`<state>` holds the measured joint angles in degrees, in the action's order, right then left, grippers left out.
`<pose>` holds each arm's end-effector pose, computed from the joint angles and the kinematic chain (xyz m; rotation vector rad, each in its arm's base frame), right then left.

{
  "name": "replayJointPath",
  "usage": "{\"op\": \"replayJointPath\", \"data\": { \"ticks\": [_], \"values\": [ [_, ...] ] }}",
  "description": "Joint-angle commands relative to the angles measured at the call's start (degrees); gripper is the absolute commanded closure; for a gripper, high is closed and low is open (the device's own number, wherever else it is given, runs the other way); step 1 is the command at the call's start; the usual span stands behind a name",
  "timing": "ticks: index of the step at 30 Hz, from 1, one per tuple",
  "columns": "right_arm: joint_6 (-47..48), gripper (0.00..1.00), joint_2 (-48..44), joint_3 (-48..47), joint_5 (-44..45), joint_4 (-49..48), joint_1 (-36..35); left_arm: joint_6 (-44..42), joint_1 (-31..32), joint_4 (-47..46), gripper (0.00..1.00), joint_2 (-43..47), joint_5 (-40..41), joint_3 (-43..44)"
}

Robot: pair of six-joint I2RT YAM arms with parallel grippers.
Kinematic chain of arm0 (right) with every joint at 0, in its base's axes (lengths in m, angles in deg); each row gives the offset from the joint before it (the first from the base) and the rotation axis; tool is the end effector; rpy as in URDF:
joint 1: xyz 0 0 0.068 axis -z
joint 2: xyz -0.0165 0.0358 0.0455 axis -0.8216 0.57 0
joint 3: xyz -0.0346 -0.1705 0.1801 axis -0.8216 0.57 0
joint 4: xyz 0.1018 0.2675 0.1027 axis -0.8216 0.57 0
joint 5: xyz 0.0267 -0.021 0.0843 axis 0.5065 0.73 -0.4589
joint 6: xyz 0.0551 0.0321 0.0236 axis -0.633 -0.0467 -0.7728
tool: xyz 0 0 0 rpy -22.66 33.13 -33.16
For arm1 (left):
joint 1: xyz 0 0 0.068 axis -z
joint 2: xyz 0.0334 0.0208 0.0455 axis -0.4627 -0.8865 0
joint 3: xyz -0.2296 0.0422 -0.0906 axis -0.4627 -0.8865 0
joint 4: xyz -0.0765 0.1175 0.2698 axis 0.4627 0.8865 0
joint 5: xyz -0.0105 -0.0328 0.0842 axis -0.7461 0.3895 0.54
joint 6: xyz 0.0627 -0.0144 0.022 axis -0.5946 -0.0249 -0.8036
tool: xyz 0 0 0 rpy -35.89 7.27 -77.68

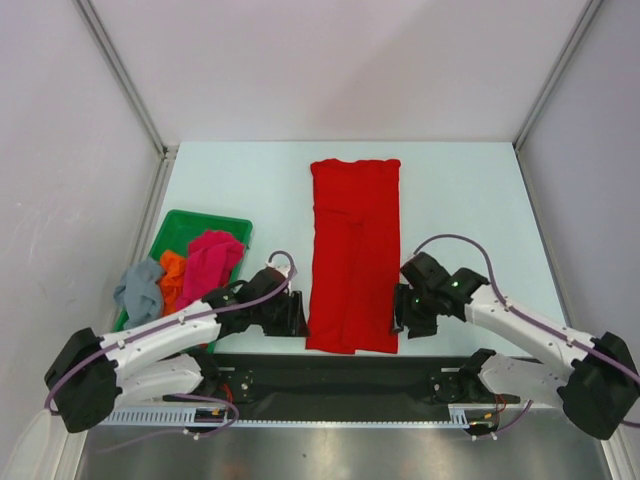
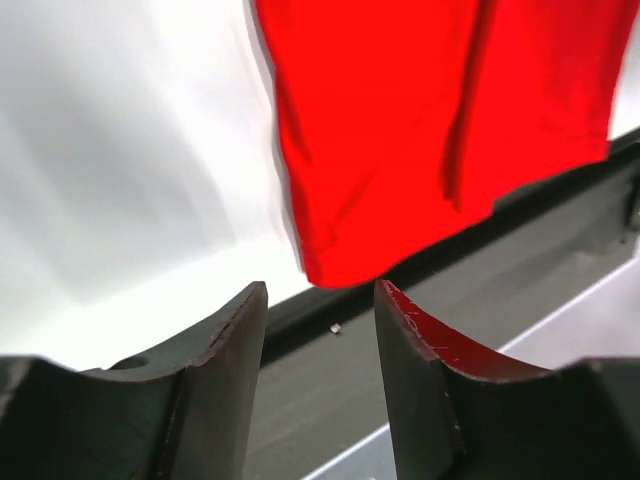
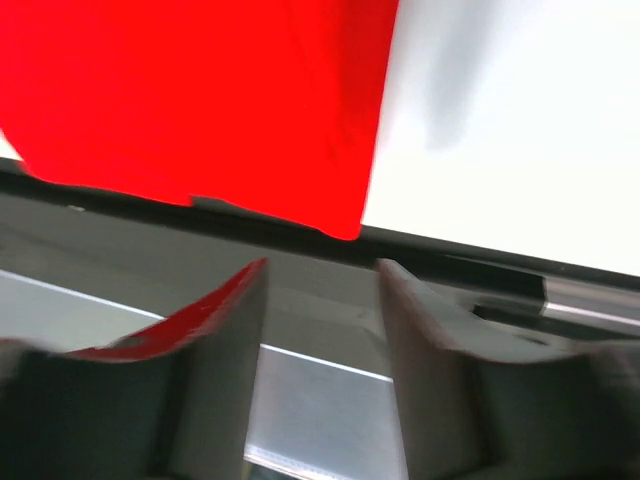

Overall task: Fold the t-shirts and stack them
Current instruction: Fold the tshirt

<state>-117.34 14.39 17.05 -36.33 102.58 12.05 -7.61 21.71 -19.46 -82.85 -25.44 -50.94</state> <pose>0.1716 0.1701 0.1489 -0.0314 2.9493 0.4584 0.1581 -0.1956 0.1176 0.1549 2.7562 -0.7337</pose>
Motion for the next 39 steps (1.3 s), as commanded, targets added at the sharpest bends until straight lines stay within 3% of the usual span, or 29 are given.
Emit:
{"op": "replayJointPath", "data": {
  "ticks": [1, 4, 9, 19, 24, 39],
  "values": [
    [-1.03, 0.44, -3.38, 1.20, -4.91, 1.70, 3.38, 2.90, 0.38, 2.92, 0.46, 3.18, -1.96, 0.25],
    [0.02, 0.36, -5.24, 3.04, -7.20, 0.03, 7.33, 5.36, 0.38, 0.56, 0.44, 5.28, -3.54, -2.39],
    [0.73, 0.36, -5.41, 6.74, -11.60, -5.15, 11.38, 8.88, 0.12, -4.54, 0.44, 5.91, -6.53, -5.91],
    [-0.50, 0.49, -6.65, 14.30, -17.40, -11.13, 14.90, 7.66, -7.70, -10.09, 0.44, 3.10, -13.30, -9.08],
    [-0.15, 0.53, -5.33, 15.88, -16.53, -13.16, 14.99, 8.71, -8.32, -14.13, 0.45, -0.68, -15.32, -9.17],
    [2.40, 0.59, -2.69, 17.03, -17.32, -14.74, 16.57, 9.85, -8.32, -12.63, 0.46, -7.45, -13.13, -7.15]
  ]
}}
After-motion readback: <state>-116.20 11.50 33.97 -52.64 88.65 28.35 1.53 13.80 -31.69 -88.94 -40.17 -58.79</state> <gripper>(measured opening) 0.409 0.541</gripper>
